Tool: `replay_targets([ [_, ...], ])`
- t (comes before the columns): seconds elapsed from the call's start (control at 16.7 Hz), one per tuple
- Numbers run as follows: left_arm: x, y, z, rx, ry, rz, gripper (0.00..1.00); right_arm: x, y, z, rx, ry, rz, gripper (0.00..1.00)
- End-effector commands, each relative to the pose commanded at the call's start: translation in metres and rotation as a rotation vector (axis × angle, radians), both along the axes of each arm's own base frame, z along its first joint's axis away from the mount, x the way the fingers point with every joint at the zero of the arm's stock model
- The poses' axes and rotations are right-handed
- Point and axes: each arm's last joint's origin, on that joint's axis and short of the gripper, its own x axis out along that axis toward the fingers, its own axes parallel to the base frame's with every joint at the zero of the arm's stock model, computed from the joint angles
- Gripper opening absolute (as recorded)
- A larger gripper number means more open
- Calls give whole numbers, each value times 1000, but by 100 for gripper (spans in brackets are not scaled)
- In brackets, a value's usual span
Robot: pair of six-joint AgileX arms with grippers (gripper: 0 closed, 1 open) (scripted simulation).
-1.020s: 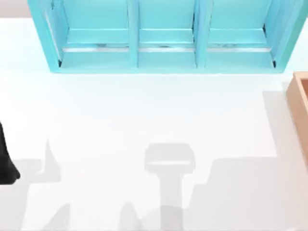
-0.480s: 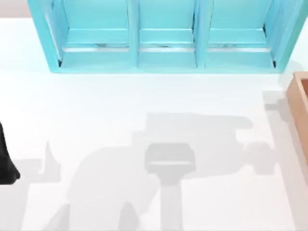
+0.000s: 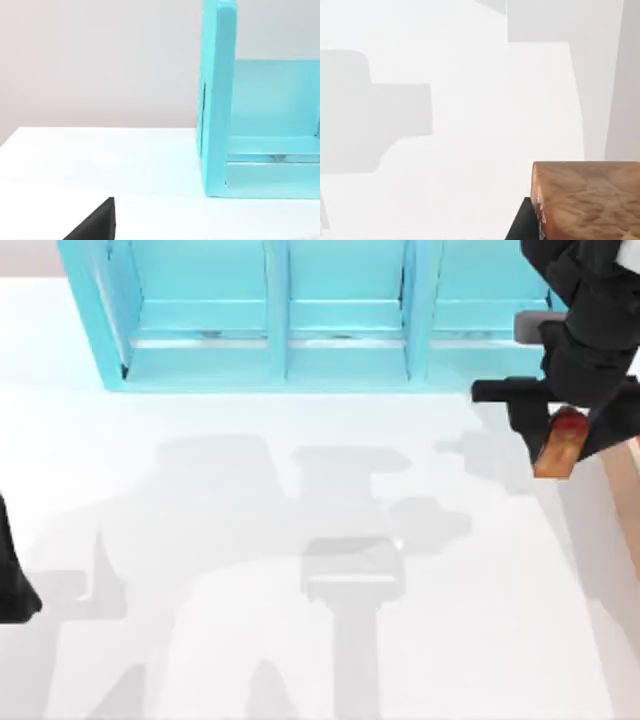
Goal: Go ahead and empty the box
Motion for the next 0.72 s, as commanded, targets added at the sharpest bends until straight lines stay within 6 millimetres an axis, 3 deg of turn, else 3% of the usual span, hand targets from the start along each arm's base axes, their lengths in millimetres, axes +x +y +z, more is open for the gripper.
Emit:
replay_targets([
  [0.18, 0, 0, 0, 0, 0, 0, 100, -4, 70, -21, -7, 5, 0, 0],
  [0.36, 0, 0, 0, 0, 0, 0, 100, -8, 112, -35, 1, -14, 1, 0],
  [0.72, 0, 0, 0, 0, 0, 0, 100, -9, 115, -38, 4, -15, -4, 0],
])
